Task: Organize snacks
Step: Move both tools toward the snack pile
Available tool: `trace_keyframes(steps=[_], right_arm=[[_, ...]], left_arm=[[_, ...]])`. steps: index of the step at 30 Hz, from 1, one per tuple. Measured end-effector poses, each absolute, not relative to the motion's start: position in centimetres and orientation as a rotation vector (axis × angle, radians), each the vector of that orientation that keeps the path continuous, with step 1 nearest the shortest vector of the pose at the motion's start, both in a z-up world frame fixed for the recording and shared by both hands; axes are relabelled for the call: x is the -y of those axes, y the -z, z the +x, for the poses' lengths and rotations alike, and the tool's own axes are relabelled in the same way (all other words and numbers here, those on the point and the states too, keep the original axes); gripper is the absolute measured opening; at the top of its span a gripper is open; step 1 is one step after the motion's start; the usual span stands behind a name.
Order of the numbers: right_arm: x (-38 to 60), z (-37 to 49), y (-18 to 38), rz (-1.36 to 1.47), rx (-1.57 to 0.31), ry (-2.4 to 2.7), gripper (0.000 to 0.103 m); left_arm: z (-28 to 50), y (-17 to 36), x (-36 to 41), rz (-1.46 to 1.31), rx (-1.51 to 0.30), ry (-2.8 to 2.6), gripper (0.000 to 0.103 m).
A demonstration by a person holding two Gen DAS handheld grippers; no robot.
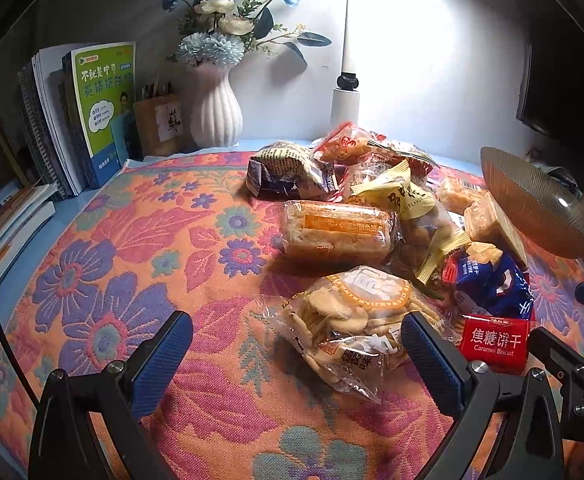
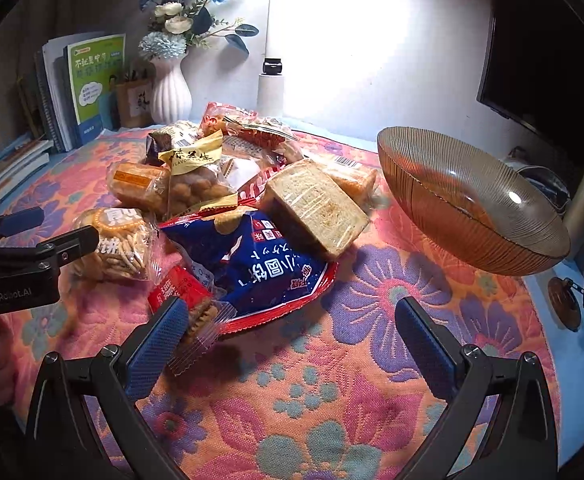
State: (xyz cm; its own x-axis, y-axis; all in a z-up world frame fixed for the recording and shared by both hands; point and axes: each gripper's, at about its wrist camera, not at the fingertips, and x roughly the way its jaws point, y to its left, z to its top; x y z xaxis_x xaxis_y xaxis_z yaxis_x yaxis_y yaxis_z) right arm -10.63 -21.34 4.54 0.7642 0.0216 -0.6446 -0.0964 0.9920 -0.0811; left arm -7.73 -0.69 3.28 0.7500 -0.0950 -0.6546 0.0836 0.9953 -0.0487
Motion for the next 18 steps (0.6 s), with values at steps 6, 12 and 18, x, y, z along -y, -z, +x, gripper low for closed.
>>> trace_keyframes(steps=[6, 12, 18], right_arm=[[22.4, -9.9, -3.8, -0.051, -0.747, -0.064, 0.103], [22.8, -9.9, -3.7, -0.03, -0.756, -0.054, 0.103], [23.1, -10.3, -4.0, -0.036, -0.743, -0.04, 0.103]], left_arm=[[-7.7, -2.9, 0.5, -0.03, -0.726, 0.094, 0.103], [-7.6, -3.0, 1.2, -0.001, -0.725, 0.098, 0.103], [-7.4, -3.0, 0.9, -0.019, -0.733, 0.1, 0.103]])
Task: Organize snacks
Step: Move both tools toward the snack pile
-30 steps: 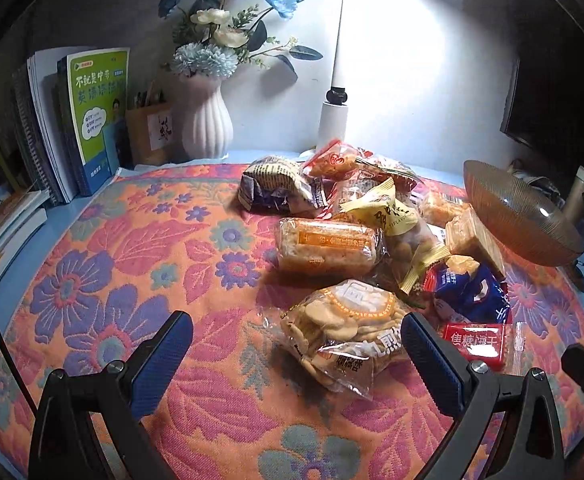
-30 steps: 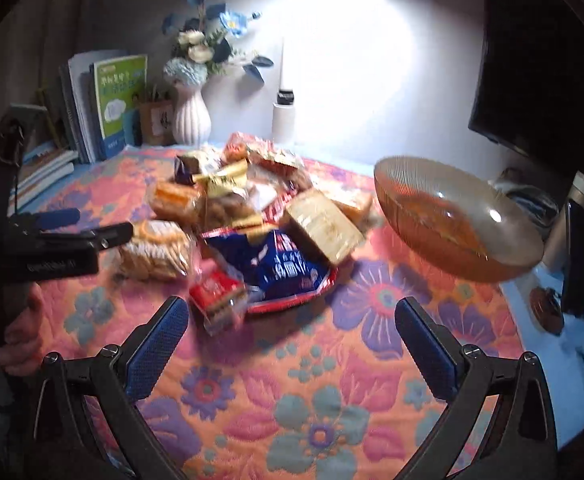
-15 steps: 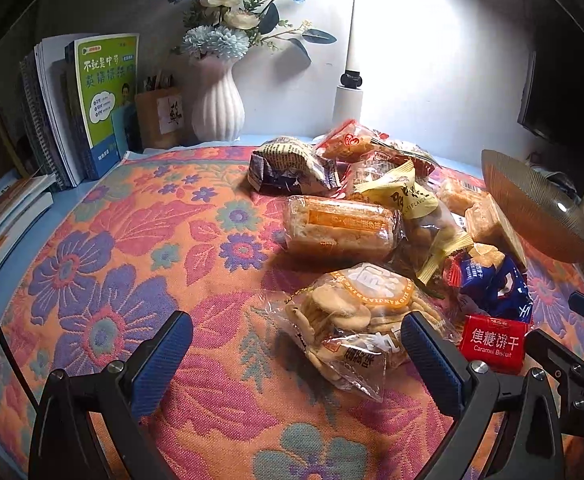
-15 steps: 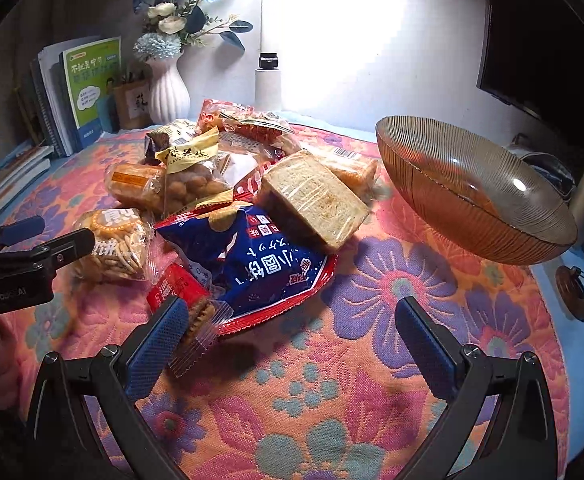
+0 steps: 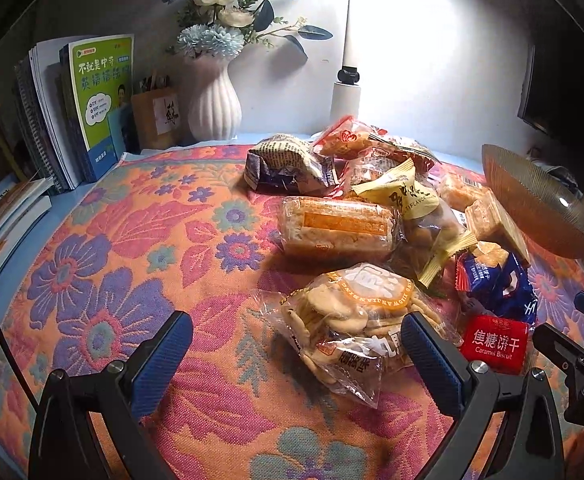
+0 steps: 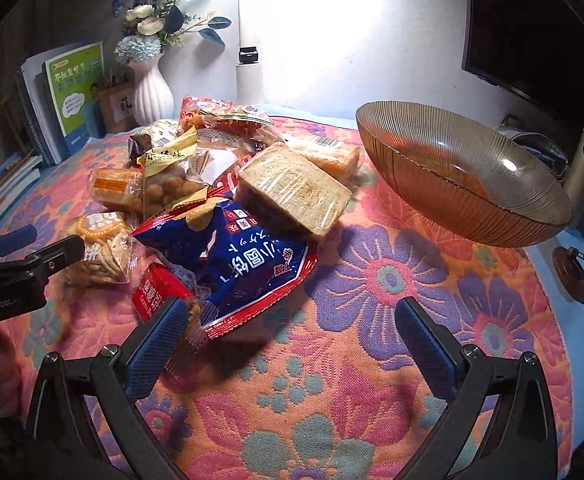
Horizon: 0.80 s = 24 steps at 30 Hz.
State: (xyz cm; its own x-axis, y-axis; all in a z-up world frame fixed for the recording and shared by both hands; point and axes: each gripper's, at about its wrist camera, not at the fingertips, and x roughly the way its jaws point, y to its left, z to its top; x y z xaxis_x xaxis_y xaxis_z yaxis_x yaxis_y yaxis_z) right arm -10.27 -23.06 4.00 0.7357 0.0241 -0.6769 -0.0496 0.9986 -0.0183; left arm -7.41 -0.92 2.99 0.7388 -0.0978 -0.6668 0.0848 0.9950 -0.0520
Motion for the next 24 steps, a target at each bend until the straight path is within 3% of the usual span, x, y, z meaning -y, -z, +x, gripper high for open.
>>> trace_keyframes(steps=[24], right_arm=[[27.5, -9.9, -3.5, 0.003, -0.767, 0.072, 0.103]], left_arm=[[-7.1, -2.8, 0.7, -0.037, -0.752, 0.093, 0.103]])
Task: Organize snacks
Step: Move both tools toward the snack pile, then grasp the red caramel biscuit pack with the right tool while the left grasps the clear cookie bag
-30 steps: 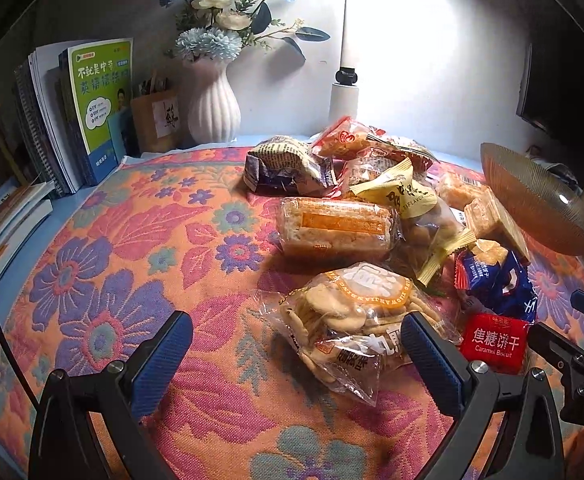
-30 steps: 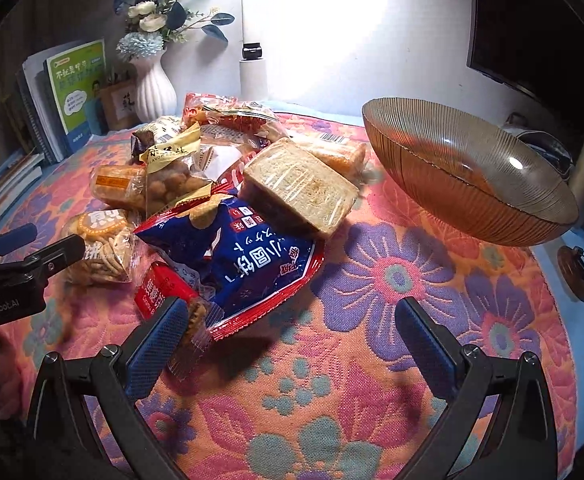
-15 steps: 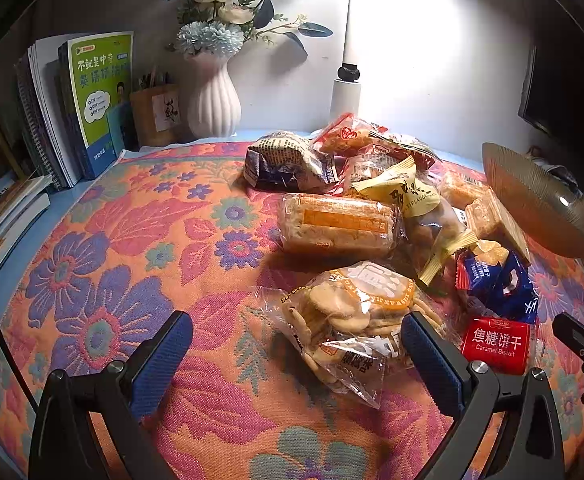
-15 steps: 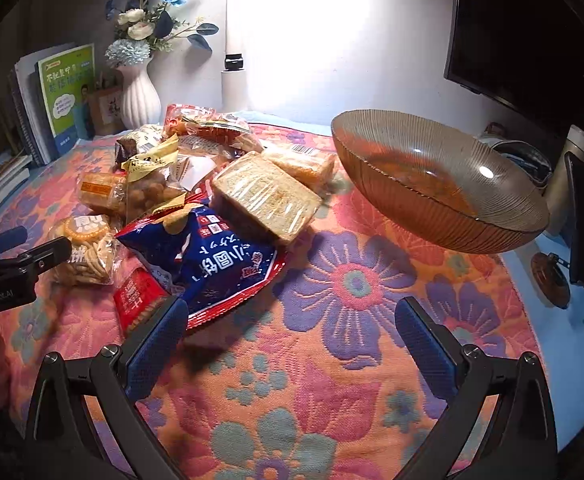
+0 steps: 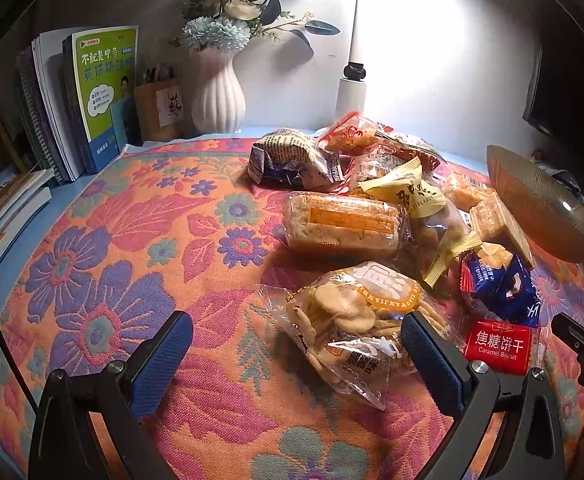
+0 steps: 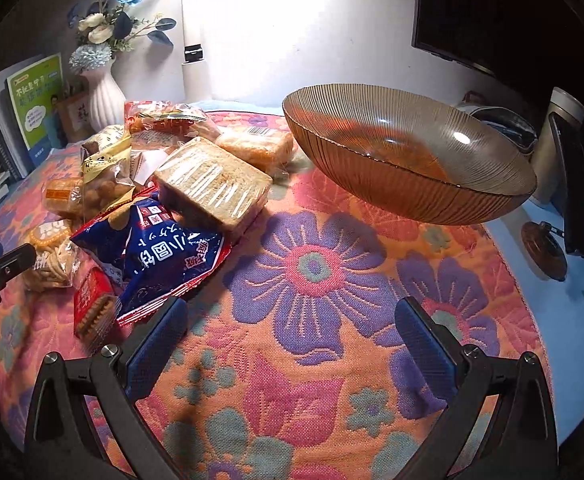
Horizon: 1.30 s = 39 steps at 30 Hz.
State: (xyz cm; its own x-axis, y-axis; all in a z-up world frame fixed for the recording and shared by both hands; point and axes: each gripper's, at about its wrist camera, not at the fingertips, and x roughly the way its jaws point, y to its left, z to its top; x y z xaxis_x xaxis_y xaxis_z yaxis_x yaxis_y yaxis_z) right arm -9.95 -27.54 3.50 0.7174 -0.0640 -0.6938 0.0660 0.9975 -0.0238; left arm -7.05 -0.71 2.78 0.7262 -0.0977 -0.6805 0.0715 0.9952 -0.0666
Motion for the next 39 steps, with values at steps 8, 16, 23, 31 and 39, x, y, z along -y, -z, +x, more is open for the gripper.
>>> trace_keyframes(steps=[8, 16, 23, 31, 39], right_arm=[[28.0, -9.6, -3.2, 0.026, -0.794, 0.121, 0.103], [28.1, -9.3, -2.8, 0.026, -0.822, 0.146, 0.103], [28.2, -9.1, -2.7, 0.037, -0.826, 0.138, 0.103], [28.3, -11.1, -5.6, 0.063, -0.742, -0.039, 0.103], [21.6, -11.9, -6.9, -0.153, -0.824, -0.42, 0.103]], left_arm=[[-7.4, -3.0, 0.7, -0.038, -0.739, 0.112, 0.103], [-7.4, -3.0, 0.7, -0.044, -0.737, 0.12, 0.103], [-7.5, -3.1, 0.7, -0.053, -0.733, 0.141, 0.103], [-8.0, -3.9, 0.9, 0.006, -0.767, 0.228, 0.103], [-6.9, -4.3, 1.7, 0.158, -0.878, 0.406, 0.103]])
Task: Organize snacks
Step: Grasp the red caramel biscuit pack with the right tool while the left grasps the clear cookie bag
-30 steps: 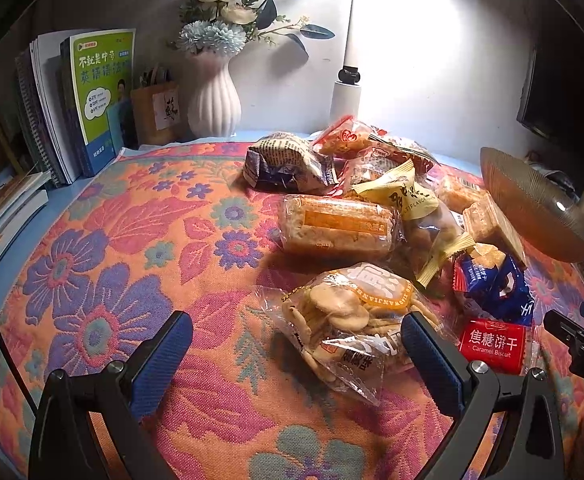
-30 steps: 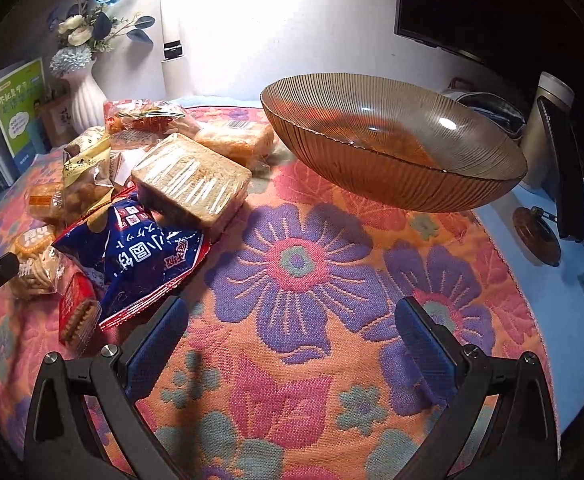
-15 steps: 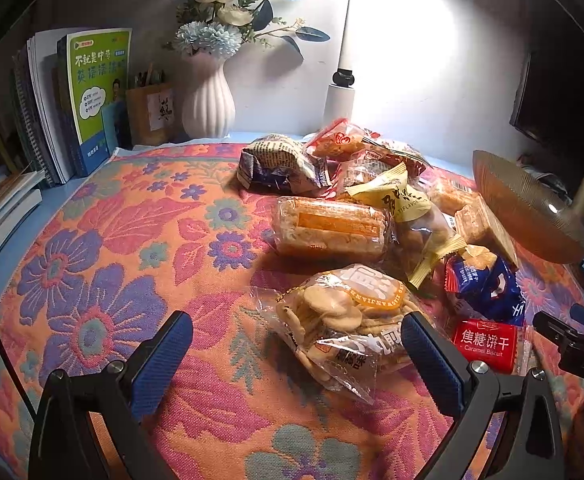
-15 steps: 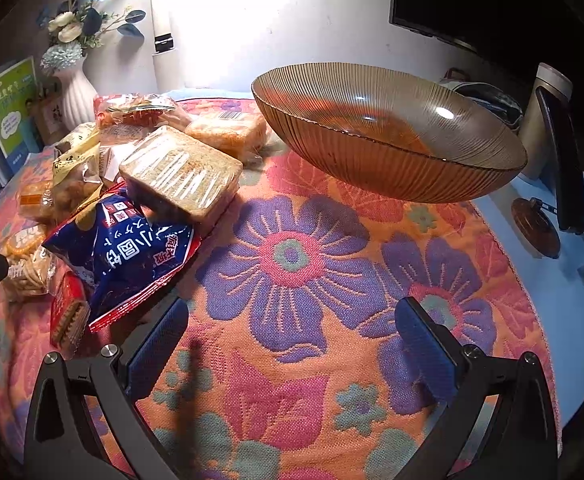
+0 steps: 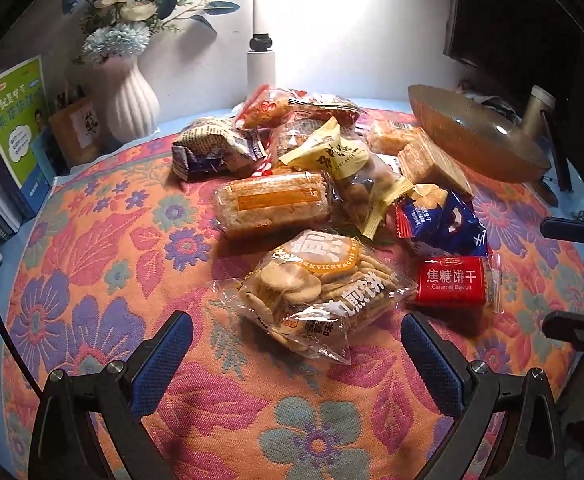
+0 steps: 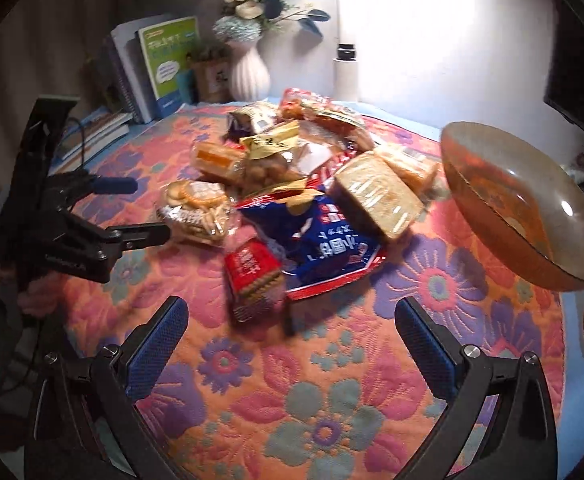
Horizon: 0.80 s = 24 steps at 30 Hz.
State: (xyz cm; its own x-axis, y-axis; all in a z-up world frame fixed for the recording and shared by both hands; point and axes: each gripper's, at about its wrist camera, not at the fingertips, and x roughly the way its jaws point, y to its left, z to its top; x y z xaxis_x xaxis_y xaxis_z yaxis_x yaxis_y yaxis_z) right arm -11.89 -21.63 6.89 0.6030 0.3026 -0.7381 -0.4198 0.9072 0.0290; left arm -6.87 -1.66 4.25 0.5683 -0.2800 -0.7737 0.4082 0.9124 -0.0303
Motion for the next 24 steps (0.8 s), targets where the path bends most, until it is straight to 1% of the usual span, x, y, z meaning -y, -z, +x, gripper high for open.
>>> trace_keyframes(steps=[5, 8, 10, 12, 15, 17, 20, 21, 22, 23, 24], right_arm=[[19.6, -10.6, -6.2, -0.218, -0.845, -0.468, 0.102], [18.8, -9.6, -5.8, -0.244, -0.855, -0.514, 0.097], [18.4, -9.0, -5.4, -0.271, -0.86, -0.527, 0.087], [18.0, -8.5, -4.9, -0.301, -0.871, -0.525, 0.083], [17.4, -8.3, -4.5, -0.353, -0.852, -0.524, 0.082], [17.0, -8.4, -4.2, -0.371, -0.859, -0.532, 0.08], [16.4, -8.9, -3.6, -0.41, -0.858, -0.53, 0.072], [16.3, -9.1, -3.5, -0.424, -0.856, -0.524, 0.067], [16.2, -9.3, -3.3, -0.429, -0.862, -0.529, 0.055], [16.1, -9.2, -3.1, -0.423, -0.878, -0.54, 0.049], [16.1, -9.2, -2.8, -0.414, -0.896, -0.544, 0.042]], left_arm=[[-4.9, -3.0, 2.1, 0.22, -0.924, 0.449, 0.103], [-3.4, -2.7, 2.0, 0.181, -0.958, 0.499, 0.103], [-2.8, -2.6, 2.1, 0.163, -0.962, 0.517, 0.103], [-2.6, -2.5, 2.6, 0.173, -0.95, 0.525, 0.103], [-2.5, -2.3, 3.3, 0.172, -0.951, 0.527, 0.103], [-2.4, -2.1, 3.6, 0.157, -0.954, 0.53, 0.095], [-2.5, -1.9, 4.1, 0.139, -0.952, 0.528, 0.085], [-2.6, -1.9, 4.2, 0.136, -0.949, 0.525, 0.083], [-2.8, -2.0, 4.3, 0.134, -0.942, 0.526, 0.073], [-3.0, -2.1, 4.5, 0.135, -0.934, 0.523, 0.067], [-3.2, -2.2, 4.5, 0.136, -0.928, 0.512, 0.066]])
